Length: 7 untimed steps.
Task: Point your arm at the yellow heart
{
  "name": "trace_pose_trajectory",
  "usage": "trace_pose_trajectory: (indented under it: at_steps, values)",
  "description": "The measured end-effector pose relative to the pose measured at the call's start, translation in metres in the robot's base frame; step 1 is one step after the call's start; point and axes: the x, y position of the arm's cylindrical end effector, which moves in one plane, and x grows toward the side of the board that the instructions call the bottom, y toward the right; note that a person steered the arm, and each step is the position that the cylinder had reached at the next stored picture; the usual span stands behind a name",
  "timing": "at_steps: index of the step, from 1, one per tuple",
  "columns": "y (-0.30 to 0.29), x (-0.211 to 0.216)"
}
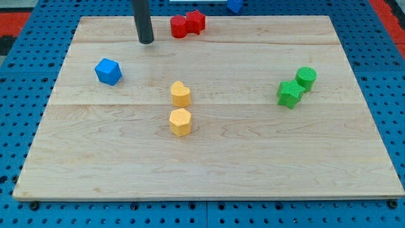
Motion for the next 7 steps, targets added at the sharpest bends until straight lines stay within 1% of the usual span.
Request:
trace_pose_trajectory:
  at_steps: [1, 2, 3, 4, 5, 7]
  values:
    - [0.006, 0.007]
    - [0.065, 0.009]
    - [0.065, 0.011]
    - [0.097, 0.01]
    - [0.112, 0.01]
    - [0.123, 0.025]
